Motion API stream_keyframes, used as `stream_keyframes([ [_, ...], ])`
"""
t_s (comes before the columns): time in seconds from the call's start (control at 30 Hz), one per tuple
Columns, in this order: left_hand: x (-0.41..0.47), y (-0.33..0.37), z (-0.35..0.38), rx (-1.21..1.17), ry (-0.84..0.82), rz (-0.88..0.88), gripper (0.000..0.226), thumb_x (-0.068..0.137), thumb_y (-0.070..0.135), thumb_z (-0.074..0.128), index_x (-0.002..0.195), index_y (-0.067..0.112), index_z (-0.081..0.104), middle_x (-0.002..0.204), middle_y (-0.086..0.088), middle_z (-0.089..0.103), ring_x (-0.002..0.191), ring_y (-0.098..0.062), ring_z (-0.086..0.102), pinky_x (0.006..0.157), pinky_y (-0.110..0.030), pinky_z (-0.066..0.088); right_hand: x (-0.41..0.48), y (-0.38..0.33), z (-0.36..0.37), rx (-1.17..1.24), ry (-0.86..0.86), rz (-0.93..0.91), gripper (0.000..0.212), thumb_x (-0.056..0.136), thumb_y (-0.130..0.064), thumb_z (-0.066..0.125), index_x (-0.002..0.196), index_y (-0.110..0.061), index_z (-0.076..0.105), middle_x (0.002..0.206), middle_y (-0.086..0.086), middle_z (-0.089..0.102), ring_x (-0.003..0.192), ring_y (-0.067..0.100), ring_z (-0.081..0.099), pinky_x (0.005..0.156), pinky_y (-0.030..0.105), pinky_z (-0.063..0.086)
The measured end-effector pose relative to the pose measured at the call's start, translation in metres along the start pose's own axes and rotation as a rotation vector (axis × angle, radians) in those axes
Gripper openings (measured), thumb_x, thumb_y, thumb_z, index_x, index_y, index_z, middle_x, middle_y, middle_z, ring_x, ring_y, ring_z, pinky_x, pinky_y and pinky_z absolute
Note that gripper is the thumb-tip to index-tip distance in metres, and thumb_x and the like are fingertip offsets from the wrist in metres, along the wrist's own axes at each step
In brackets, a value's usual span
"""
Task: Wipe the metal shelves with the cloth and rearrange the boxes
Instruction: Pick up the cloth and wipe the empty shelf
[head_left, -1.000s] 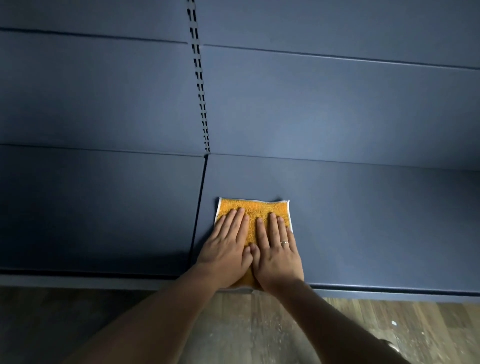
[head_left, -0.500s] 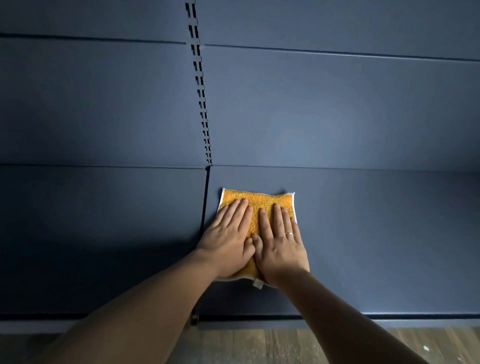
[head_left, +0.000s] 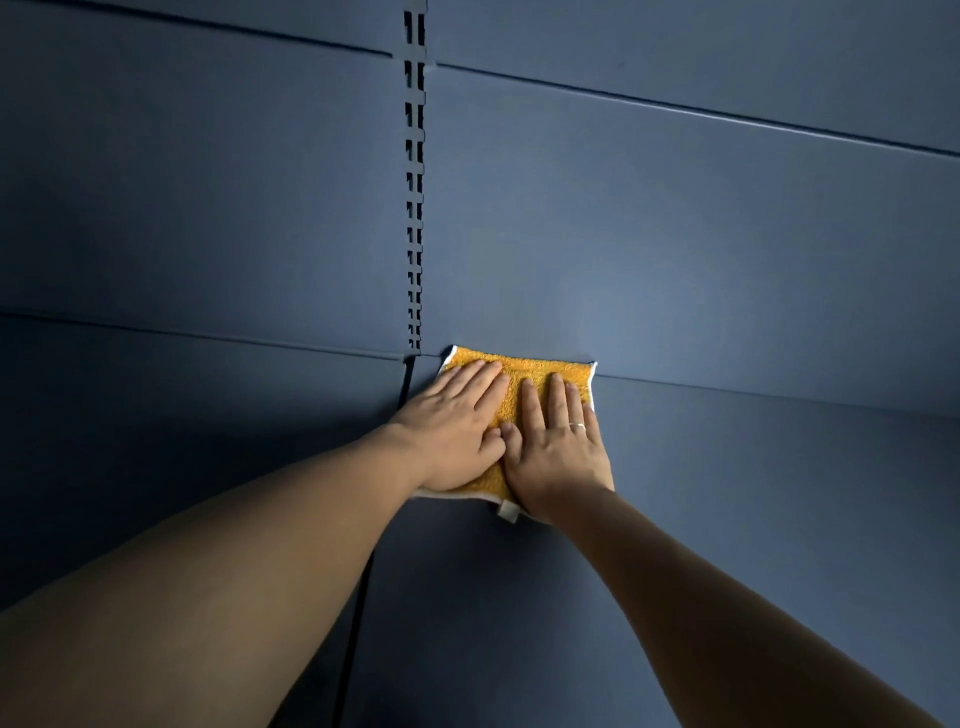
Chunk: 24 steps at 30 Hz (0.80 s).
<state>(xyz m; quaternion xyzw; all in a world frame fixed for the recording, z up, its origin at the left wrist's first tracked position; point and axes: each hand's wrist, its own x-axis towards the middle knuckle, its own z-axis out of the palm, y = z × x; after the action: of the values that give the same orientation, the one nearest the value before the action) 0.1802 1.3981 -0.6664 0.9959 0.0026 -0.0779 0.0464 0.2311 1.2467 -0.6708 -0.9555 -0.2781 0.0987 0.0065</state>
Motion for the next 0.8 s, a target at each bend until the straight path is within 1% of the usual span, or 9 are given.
stream_keyframes([
  [0.13,-0.001,-0.009,-0.003,0.045,-0.007,0.027,0.067,0.105,0.041,0.016,0.161,0.014,-0.008,0.169,-0.004,-0.015,0.154,-0.017,-0.016,0.126,-0.039,-0.006,0.003,-0.014,0.001,0.010,0.001,0.029,0.068,0.105,-0.053,0.006,0.161,-0.019,-0.012,0.168,0.013,-0.019,0.155,0.028,-0.019,0.125,0.044,-0.011],
  [0.3,-0.017,-0.041,-0.012,0.110,-0.054,0.020,0.068,0.104,0.040,0.017,0.160,0.011,-0.009,0.168,-0.005,-0.015,0.155,-0.016,-0.014,0.127,-0.037,-0.005,0.009,-0.050,0.000,0.024,-0.003,-0.022,0.069,0.105,-0.052,0.007,0.162,-0.016,-0.011,0.167,0.015,-0.019,0.155,0.030,-0.019,0.125,0.047,-0.011],
  [0.47,-0.047,-0.087,-0.009,0.146,-0.066,-0.053,0.068,0.105,0.042,0.017,0.160,0.012,-0.010,0.168,-0.005,-0.016,0.154,-0.015,-0.014,0.127,-0.035,-0.004,0.016,-0.100,0.003,0.041,0.005,-0.124,0.069,0.106,-0.050,0.008,0.161,-0.014,-0.010,0.167,0.017,-0.018,0.155,0.032,-0.019,0.124,0.048,-0.013],
  [0.6,-0.061,-0.086,-0.002,0.084,-0.032,-0.137,0.066,0.106,0.041,0.014,0.159,0.011,-0.011,0.168,-0.007,-0.018,0.154,-0.017,-0.017,0.126,-0.036,-0.006,0.013,-0.106,0.005,0.032,-0.002,-0.147,0.068,0.106,-0.051,0.006,0.161,-0.017,-0.012,0.167,0.015,-0.020,0.154,0.030,-0.021,0.125,0.046,-0.013],
  [0.67,-0.066,-0.079,0.002,0.083,-0.018,-0.162,0.067,0.105,0.042,0.008,0.159,0.009,-0.010,0.167,-0.009,-0.017,0.154,-0.020,-0.016,0.126,-0.038,-0.006,0.005,-0.104,0.006,0.033,-0.008,-0.156,0.066,0.106,-0.049,0.006,0.161,-0.018,-0.013,0.167,0.014,-0.021,0.154,0.029,-0.022,0.125,0.045,-0.012],
  [0.7,-0.073,-0.075,0.003,0.081,-0.017,-0.176,0.069,0.102,0.044,0.002,0.159,0.008,-0.010,0.167,-0.010,-0.017,0.154,-0.021,-0.016,0.126,-0.039,-0.006,-0.002,-0.105,0.006,0.035,-0.010,-0.162,0.066,0.106,-0.049,0.007,0.161,-0.018,-0.014,0.167,0.014,-0.021,0.154,0.028,-0.022,0.125,0.045,-0.011],
  [0.77,-0.087,-0.068,0.008,0.068,-0.006,-0.184,0.080,0.090,0.048,-0.012,0.159,0.008,-0.011,0.167,-0.010,-0.017,0.154,-0.022,-0.017,0.127,-0.040,-0.005,-0.017,-0.105,0.008,0.029,-0.015,-0.167,0.066,0.106,-0.049,0.006,0.160,-0.018,-0.015,0.167,0.013,-0.022,0.153,0.027,-0.023,0.125,0.044,-0.012],
  [0.8,-0.096,-0.065,0.010,0.059,-0.007,-0.179,0.084,0.085,0.049,-0.015,0.159,0.008,-0.011,0.167,-0.010,-0.017,0.154,-0.022,-0.017,0.126,-0.041,-0.005,-0.027,-0.105,0.009,0.025,-0.020,-0.169,0.066,0.106,-0.049,0.005,0.160,-0.018,-0.016,0.166,0.013,-0.023,0.153,0.027,-0.024,0.125,0.044,-0.013],
])
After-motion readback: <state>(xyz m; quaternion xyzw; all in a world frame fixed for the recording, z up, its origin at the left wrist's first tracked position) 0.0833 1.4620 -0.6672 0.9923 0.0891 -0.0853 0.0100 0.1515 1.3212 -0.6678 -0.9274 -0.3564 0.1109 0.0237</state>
